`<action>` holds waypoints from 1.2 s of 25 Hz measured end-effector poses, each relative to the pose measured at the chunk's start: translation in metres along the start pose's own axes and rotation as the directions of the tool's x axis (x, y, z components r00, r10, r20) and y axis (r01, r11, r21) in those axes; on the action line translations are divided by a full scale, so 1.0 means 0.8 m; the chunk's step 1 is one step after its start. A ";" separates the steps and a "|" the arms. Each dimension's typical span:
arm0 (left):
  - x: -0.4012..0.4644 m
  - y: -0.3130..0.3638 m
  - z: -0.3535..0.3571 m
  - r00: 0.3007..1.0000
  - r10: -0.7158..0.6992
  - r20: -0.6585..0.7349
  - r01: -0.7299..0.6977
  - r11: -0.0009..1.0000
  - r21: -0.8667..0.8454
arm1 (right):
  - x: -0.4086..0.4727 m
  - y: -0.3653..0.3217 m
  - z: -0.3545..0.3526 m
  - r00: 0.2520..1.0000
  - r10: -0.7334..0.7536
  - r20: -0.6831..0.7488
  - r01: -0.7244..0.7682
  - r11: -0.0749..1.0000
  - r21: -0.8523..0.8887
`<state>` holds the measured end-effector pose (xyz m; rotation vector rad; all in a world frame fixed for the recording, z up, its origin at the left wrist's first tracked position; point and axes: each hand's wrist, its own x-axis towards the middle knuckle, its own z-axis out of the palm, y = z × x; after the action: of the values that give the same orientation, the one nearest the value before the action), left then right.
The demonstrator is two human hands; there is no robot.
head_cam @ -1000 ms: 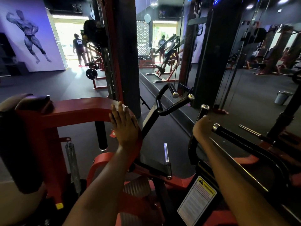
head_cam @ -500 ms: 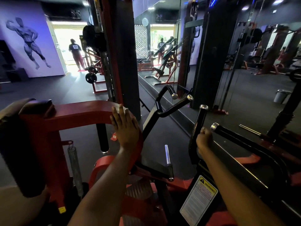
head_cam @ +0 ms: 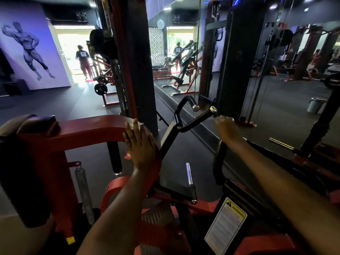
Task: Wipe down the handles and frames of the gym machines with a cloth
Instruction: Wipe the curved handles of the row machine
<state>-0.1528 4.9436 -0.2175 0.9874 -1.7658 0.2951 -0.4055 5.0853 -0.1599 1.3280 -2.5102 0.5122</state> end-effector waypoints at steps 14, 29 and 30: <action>-0.002 -0.012 0.014 0.999 0.033 -0.007 -0.032 0.999 0.009 | -0.020 0.004 0.020 0.899 -0.291 0.329 0.425 0.762 -0.489; -0.004 -0.013 0.015 0.999 0.048 -0.001 -0.048 0.998 0.030 | -0.047 0.016 0.025 0.957 -0.250 0.150 0.278 0.935 -0.219; -0.003 -0.012 0.014 0.999 0.043 0.003 -0.043 0.999 0.029 | -0.049 0.013 0.038 0.972 -0.190 0.136 0.226 0.912 -0.343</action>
<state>-0.1527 4.9321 -0.2269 0.9712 -1.7915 0.3474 -0.3944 5.1073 -0.2045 1.4760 -2.3467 -0.0585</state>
